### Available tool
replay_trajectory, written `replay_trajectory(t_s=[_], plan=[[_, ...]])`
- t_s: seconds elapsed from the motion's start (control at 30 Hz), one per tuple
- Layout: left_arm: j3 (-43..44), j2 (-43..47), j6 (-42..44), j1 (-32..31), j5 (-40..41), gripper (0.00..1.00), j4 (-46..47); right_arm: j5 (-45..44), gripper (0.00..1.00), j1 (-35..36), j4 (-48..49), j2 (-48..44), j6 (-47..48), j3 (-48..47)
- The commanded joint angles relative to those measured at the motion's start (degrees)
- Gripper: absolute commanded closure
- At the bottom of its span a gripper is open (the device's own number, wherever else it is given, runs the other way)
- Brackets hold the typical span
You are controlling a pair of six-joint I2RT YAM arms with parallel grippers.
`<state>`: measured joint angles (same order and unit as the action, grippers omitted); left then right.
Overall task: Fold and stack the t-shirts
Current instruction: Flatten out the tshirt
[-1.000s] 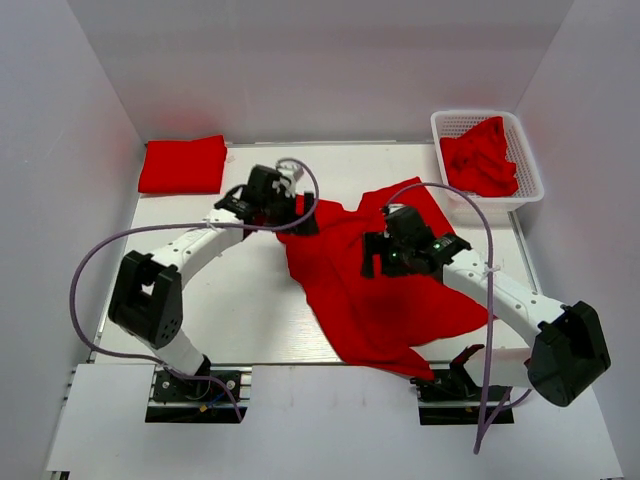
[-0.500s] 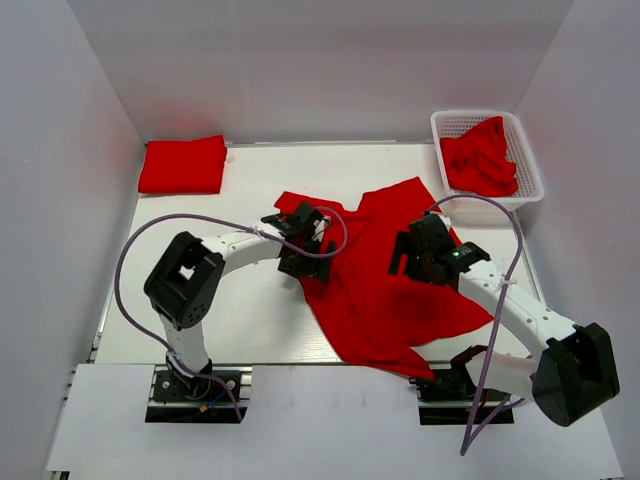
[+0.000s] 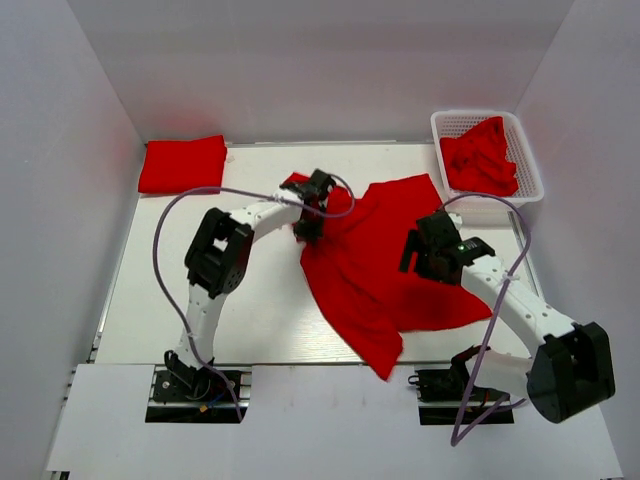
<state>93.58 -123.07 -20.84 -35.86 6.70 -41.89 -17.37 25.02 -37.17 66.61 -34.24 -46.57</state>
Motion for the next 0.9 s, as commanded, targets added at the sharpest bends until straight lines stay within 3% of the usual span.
replay_trajectory(t_s=[0.0, 0.17, 0.23, 0.27, 0.33, 0.37, 0.4, 0.47, 0.63, 0.83, 0.87], plan=[[12.27, -7.24, 2.91, 6.93, 10.53, 1.00, -3.28, 0.05, 0.10, -1.02, 0.69, 2.20, 2.33, -3.53], [31.02, -18.95, 9.65, 13.87, 11.06, 1.00, -5.40, 2.16, 0.10, -1.81, 3.76, 6.06, 5.93, -6.07], [36.57, -21.50, 12.48, 16.34, 8.17, 0.93, -2.69, 3.21, 0.10, -1.99, 4.56, 7.74, 7.60, -7.13], [37.80, -22.99, 13.45, 17.04, 5.02, 0.78, -0.24, 4.00, 0.10, -2.42, 5.17, 8.44, 7.96, -7.40], [39.66, -23.01, 15.47, 18.28, 1.67, 0.63, 1.98, 4.27, 0.10, -2.60, 5.52, 10.82, 8.83, -9.23], [39.66, -23.01, 15.48, 18.97, 0.08, 0.49, 3.81, 4.97, 0.10, -3.04, 5.88, 11.43, 8.84, -9.59], [39.66, -21.18, 16.96, 18.98, -0.71, 0.28, 4.62, 5.23, 0.10, -3.13, 5.88, 12.74, 9.01, -10.81], [38.87, -18.80, 16.97, 18.98, -2.90, 0.03, 5.15, 6.28, 0.10, -3.74, 6.32, 13.28, 9.36, -11.53], [30.98, -8.79, 17.07, 18.98, -4.33, 0.00, 1.73, 7.78, 0.10, -4.10, 7.20, 12.85, 9.98, -12.41], [2.44, 13.35, 8.04, 17.84, -2.92, 0.00, 2.07, 10.25, 0.10, -4.27, 4.83, 10.92, 12.00, -10.31], [-6.39, 16.25, 6.18, 17.84, -3.53, 0.00, 2.68, 9.90, 0.10, -4.19, 4.39, 10.21, 11.92, -9.43]])
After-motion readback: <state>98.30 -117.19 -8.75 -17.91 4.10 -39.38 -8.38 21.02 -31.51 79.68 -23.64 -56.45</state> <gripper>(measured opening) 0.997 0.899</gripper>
